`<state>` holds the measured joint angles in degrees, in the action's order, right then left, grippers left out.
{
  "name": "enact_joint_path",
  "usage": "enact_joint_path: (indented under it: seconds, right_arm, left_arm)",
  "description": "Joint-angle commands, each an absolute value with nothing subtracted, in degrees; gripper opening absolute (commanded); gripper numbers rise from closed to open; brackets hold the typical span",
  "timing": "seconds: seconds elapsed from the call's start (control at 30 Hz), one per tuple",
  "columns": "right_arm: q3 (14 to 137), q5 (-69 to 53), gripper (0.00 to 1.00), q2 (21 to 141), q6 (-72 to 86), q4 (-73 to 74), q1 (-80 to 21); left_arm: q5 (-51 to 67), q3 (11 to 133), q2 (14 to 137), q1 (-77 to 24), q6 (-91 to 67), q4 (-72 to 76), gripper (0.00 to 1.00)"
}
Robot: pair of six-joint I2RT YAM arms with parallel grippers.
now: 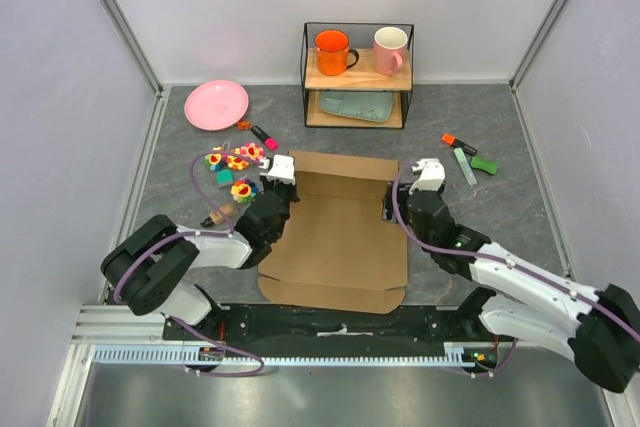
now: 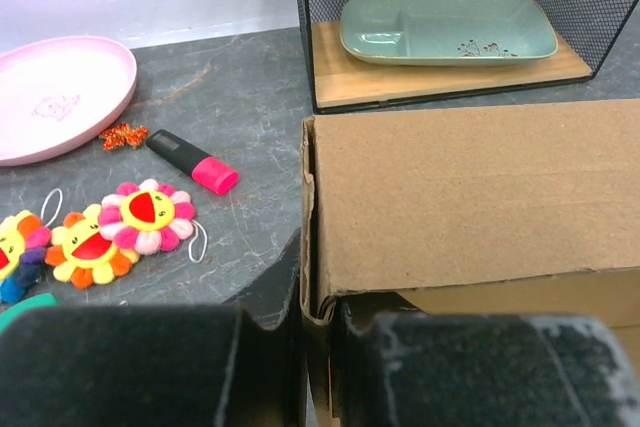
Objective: Fold the paper box
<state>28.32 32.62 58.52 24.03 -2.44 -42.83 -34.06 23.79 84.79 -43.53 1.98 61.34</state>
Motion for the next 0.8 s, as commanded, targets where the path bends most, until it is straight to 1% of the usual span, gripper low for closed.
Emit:
enact_joint_path:
  seconds: [0.0,0.2,0.3,0.43,0.53,0.57,0.67,0.7,0.77]
  right_arm:
    - [29.45,23.4,0.87,50.74,22.41,1.85,-42.72]
    - [30.4,20.48,0.91,42.64,25.4,0.35,-42.8]
    - [32.25,21.18,0.98,41.31,26.45,-1.84,-42.45]
    - [34.19,21.01,0.98,42.71,27.94,-2.64,-38.69]
    - [34.8,14.08,0.98,45.7,30.22,-4.83,-31.31]
    - [34.72,9.1,0.98,47.44,32.32,-5.88,-27.2]
    - [34.45,0.99,0.98,52.01,36.54,-10.89,-20.25]
    - [34.28,-4.43,0.98,53.16,37.87,-13.77,-19.0]
    - [33.58,-8.07,0.97,55.97,40.07,-16.6,-16.8]
  left_arm:
    - [-37.0,26.28,85.69,-43.77,6.24,63.72,0.02]
    - [-37.44,25.49,86.57,-43.77,5.89,64.77,0.02]
    - [-37.44,25.23,87.1,-43.77,5.8,64.95,0.02]
    - [-37.62,24.7,87.89,-43.86,5.71,65.57,0.02]
    - [-37.62,24.09,88.5,-43.77,5.1,66.27,0.02]
    - [-37.62,23.91,88.77,-43.86,4.75,66.53,0.02]
    - [-37.62,23.2,89.47,-43.77,4.22,67.32,0.02]
    - [-37.62,23.12,89.47,-43.77,4.13,67.41,0.02]
    - [-37.7,22.94,89.65,-43.77,3.87,67.68,0.02]
